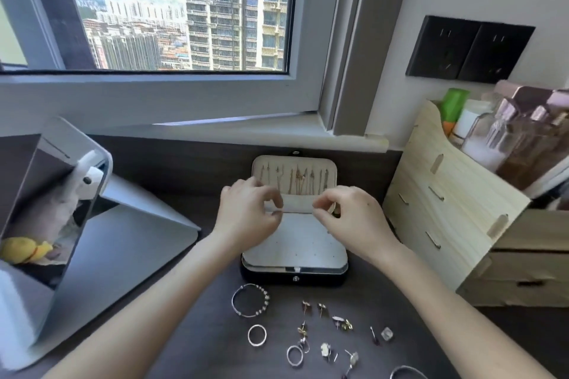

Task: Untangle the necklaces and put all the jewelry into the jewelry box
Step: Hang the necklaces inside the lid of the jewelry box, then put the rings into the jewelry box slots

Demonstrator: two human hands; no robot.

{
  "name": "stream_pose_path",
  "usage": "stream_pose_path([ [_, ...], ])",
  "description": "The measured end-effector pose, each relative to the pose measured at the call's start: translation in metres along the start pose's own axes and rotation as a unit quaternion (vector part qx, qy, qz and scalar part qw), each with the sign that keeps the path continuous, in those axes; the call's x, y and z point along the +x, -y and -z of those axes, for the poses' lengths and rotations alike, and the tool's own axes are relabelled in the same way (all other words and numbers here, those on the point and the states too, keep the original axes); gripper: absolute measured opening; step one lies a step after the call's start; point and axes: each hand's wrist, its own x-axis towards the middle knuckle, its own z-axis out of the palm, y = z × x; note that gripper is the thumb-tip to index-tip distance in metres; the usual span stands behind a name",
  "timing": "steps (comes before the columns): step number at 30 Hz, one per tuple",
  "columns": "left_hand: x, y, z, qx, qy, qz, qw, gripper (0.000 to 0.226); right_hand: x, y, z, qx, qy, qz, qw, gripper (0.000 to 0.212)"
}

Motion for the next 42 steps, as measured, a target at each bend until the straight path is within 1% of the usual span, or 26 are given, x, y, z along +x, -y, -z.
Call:
stream_pose_path([
  [1, -0.009, 0.005, 0.004, -0.003, 0.020, -0.017, 1.000, 0.012, -0.011, -0.002, 0.003, -0.010, 0.013, 0.000, 1.000, 0.015],
  [4, -0.032, 0.018, 0.011, -0.008, 0.088, -0.060, 0.994, 0.028, -0.039, -0.008, 0.004, -0.033, 0.064, 0.001, 0.997, 0.022],
  [6, -0.043, 0.023, 0.012, -0.012, 0.110, -0.072, 0.991, 0.032, -0.053, -0.009, 0.000, -0.050, 0.076, 0.021, 0.996, 0.027],
  [10, -0.052, 0.023, 0.013, -0.026, 0.108, -0.085, 0.990, 0.032, -0.064, -0.007, -0.009, -0.093, 0.044, 0.055, 0.993, 0.026],
  [13, -0.054, 0.021, 0.013, -0.029, 0.119, -0.102, 0.987, 0.031, -0.064, -0.010, -0.010, -0.116, 0.030, 0.098, 0.988, 0.023],
  [15, -0.054, 0.023, 0.014, -0.030, 0.124, -0.098, 0.987, 0.028, -0.061, -0.009, -0.008, -0.101, 0.034, 0.103, 0.989, 0.021],
  [18, -0.052, 0.028, 0.015, -0.065, 0.139, -0.080, 0.985, 0.025, -0.053, -0.014, -0.008, -0.093, 0.048, 0.103, 0.989, 0.022],
  [20, -0.050, 0.030, 0.014, -0.080, 0.147, -0.081, 0.983, 0.024, -0.049, -0.016, -0.006, -0.119, 0.050, 0.141, 0.982, 0.019],
  [22, -0.049, 0.031, 0.013, -0.077, 0.145, -0.093, 0.982, 0.025, -0.046, -0.016, -0.005, -0.166, 0.029, 0.207, 0.964, 0.014],
  [24, -0.049, 0.031, 0.015, -0.066, 0.122, -0.111, 0.984, 0.026, -0.043, -0.016, -0.003, -0.217, -0.008, 0.270, 0.938, 0.014],
  [25, -0.049, 0.031, 0.017, -0.060, 0.101, -0.117, 0.986, 0.025, -0.042, -0.018, -0.003, -0.234, -0.040, 0.286, 0.928, 0.018],
  [26, -0.048, 0.031, 0.019, -0.055, 0.074, -0.119, 0.989, 0.023, -0.040, -0.017, -0.002, -0.241, -0.072, 0.280, 0.926, 0.021],
  [28, -0.043, 0.027, 0.024, -0.057, 0.010, -0.108, 0.992, 0.014, -0.037, -0.015, -0.002, -0.220, -0.144, 0.237, 0.935, 0.021],
  [30, -0.033, 0.020, 0.028, -0.068, -0.045, -0.080, 0.993, 0.005, -0.034, -0.011, -0.005, -0.167, -0.201, 0.188, 0.947, 0.010],
  [31, -0.026, 0.016, 0.028, -0.072, -0.069, -0.064, 0.993, 0.004, -0.034, -0.007, -0.006, -0.139, -0.218, 0.166, 0.952, 0.010],
  [32, -0.018, 0.013, 0.028, -0.079, -0.091, -0.046, 0.992, 0.004, -0.034, -0.003, -0.006, -0.111, -0.225, 0.147, 0.957, 0.016],
  [34, -0.001, 0.009, 0.025, -0.118, -0.122, 0.015, 0.985, 0.007, -0.041, 0.000, -0.003, -0.055, -0.228, 0.120, 0.965, 0.021],
  [36, 0.014, 0.007, 0.019, -0.162, -0.130, 0.095, 0.974, 0.016, -0.055, -0.003, 0.004, -0.013, -0.193, 0.100, 0.976, 0.016],
  [37, 0.020, 0.008, 0.015, -0.174, -0.125, 0.131, 0.968, 0.022, -0.063, -0.008, 0.009, 0.001, -0.157, 0.090, 0.983, 0.015],
  [40, 0.031, 0.010, -0.002, -0.160, -0.096, 0.207, 0.961, 0.043, -0.093, -0.023, 0.027, 0.022, 0.002, 0.032, 0.999, 0.009],
  [42, 0.029, 0.011, -0.011, -0.145, -0.081, 0.233, 0.958, 0.051, -0.114, -0.032, 0.041, 0.041, 0.100, 0.008, 0.994, 0.006],
])
